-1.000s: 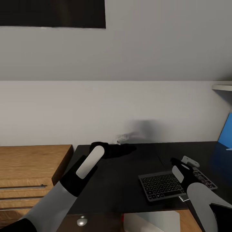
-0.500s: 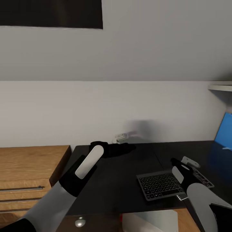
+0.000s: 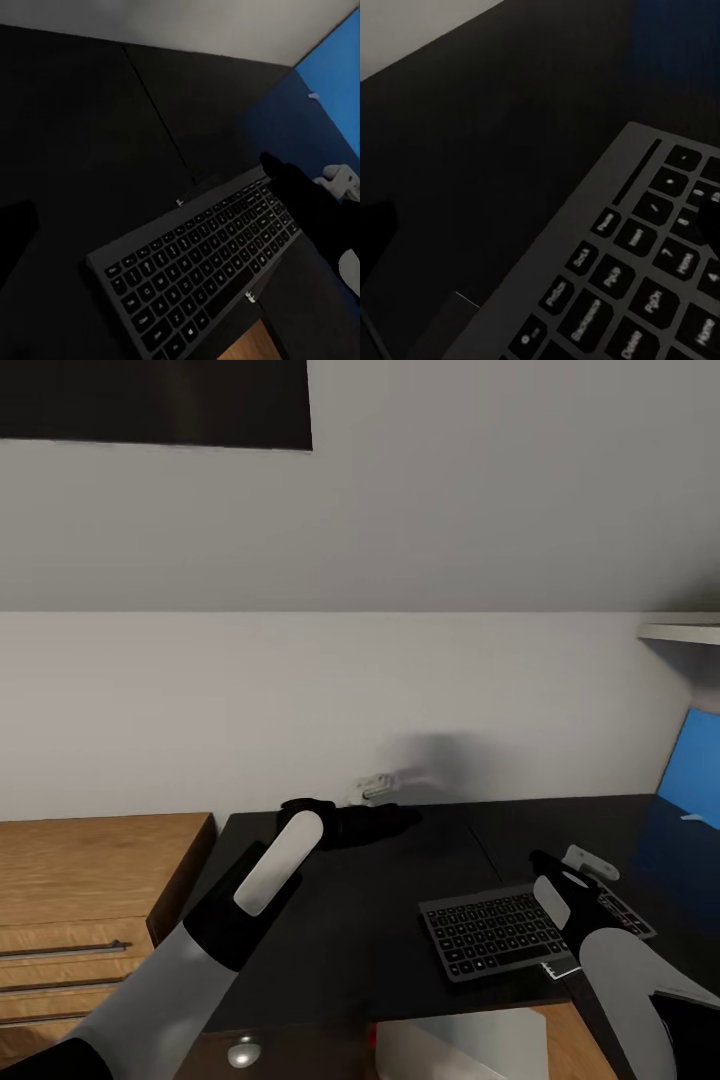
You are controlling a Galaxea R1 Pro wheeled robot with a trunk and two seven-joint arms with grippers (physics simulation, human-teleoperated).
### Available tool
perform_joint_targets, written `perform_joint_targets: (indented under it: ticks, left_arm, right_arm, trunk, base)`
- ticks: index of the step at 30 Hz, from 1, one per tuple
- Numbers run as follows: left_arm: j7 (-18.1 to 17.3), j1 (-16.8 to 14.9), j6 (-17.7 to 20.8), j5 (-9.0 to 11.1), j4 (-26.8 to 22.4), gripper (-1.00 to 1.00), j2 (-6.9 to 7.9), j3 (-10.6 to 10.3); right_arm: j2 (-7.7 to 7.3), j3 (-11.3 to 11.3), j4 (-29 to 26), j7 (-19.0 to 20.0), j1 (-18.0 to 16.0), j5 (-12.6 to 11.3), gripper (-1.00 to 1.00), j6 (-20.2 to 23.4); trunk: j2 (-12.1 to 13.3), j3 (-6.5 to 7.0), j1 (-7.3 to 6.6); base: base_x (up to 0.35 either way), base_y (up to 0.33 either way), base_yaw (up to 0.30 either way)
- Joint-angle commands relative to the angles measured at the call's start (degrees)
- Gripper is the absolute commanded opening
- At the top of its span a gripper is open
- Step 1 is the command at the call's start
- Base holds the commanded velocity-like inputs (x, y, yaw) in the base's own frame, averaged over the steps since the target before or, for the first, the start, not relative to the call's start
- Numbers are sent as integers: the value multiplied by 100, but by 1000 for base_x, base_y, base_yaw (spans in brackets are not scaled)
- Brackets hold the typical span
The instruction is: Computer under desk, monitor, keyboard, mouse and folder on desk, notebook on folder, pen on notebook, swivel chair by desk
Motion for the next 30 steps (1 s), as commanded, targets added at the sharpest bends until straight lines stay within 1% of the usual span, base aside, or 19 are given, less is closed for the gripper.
perform_joint_targets:
  ticks: [1,7,12,18,20,21,22,23,30]
  left_arm:
    - [59,-4,1,57,-7,100,-1,-3]
    - [56,-3,2,28,-82,100,-3,-16]
    - [47,-5,26,-107,-248,100,-5,-12]
    - [69,-7,40,-159,-351,100,-14,-3]
    - [129,-6,42,-165,-390,100,-17,-6]
    - [229,-6,46,-167,-436,100,-20,-8]
    - [413,-6,49,-164,-506,100,-21,-7]
    - [469,-5,50,-163,-531,100,-22,-6]
    - [676,-4,53,-160,-669,100,-20,3]
  right_arm:
    - [-1,6,-2,-9,-3,-62,100,-18]
    - [3,10,67,-9,-3,-57,100,-17]
    - [7,13,219,2,-3,-56,100,-17]
    - [13,14,351,0,-3,-62,100,-26]
    - [14,14,384,0,-3,-65,100,-29]
    - [15,14,405,0,-3,-73,100,-31]
    - [10,9,424,0,-3,-83,100,-29]
    - [7,9,428,0,-3,-87,100,-26]
    - [-12,-1,445,-7,-3,-96,100,-1]
  trunk:
    - [-4,-7,0]
    - [-4,-7,0]
    - [-4,-7,0]
    - [-4,-7,0]
    - [-4,-7,0]
    - [-4,-7,0]
    - [-4,-7,0]
    - [-4,-7,0]
    - [-4,-7,0]
  base:
    - [0,0,-2]
    - [0,0,0]
    - [0,0,0]
    - [0,0,0]
    - [0,0,0]
    - [0,0,0]
    - [0,0,0]
    - [0,0,0]
    - [0,0,0]
